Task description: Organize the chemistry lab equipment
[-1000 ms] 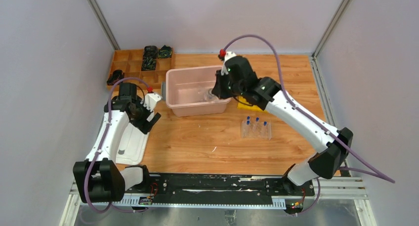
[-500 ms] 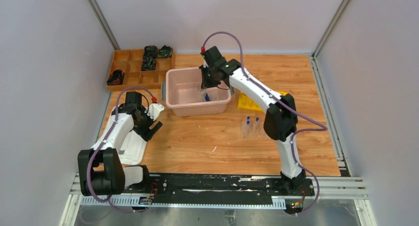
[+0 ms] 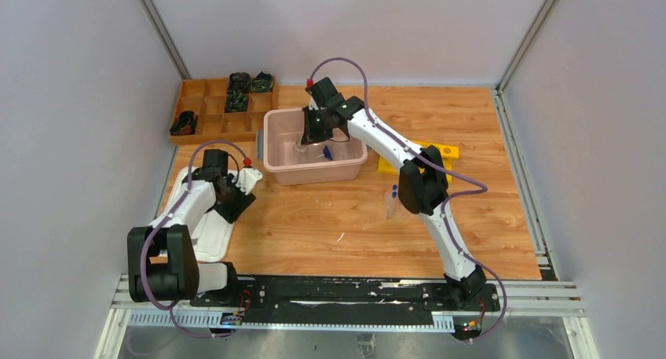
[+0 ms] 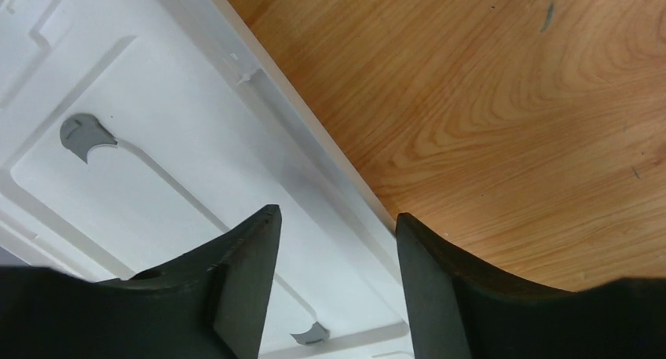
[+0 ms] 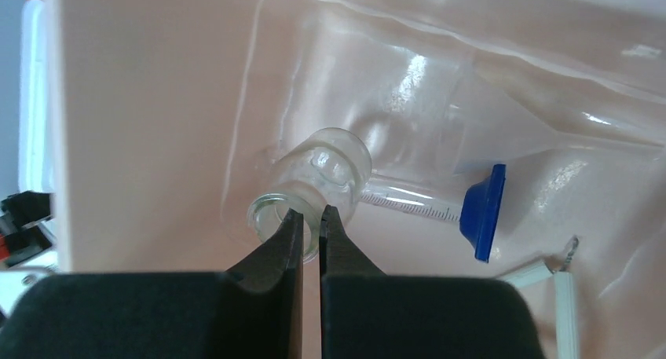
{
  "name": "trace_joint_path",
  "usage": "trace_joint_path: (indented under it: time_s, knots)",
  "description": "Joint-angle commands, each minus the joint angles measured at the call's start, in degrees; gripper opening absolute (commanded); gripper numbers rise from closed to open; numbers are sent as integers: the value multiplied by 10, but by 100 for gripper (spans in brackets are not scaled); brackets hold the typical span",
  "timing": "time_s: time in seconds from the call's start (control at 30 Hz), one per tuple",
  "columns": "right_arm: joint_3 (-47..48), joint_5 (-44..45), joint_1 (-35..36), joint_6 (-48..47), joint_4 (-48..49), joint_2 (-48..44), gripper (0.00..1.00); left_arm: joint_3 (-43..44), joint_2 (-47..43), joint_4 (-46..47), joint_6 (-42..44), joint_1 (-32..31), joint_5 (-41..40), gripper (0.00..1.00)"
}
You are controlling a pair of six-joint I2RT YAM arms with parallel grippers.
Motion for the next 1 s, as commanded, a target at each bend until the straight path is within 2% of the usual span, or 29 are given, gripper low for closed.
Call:
trace_joint_path:
  time_s: [0.0,0.13,0.4,0.6,0.77,0.97]
  knots:
    - [6,-4,5,18,-2,19,8,-5,17,21,5,2,-1,59]
    - [-11,22,5,8,4,-9,33,0,20,21,1,3,11,49]
    - [-50,41,7,-12,31,-104,59,6,18,5,-3,3,24,21]
    - [-114,42,9,-31,61,-198,65,7,-1,-16,1,3,26,0]
    - [-209,36,9,-56,101,-291,67,24,-39,-61,11,3,37,0]
    - [-282,-15,8,-98,123,-351,67,85,-117,-184,48,2,55,0]
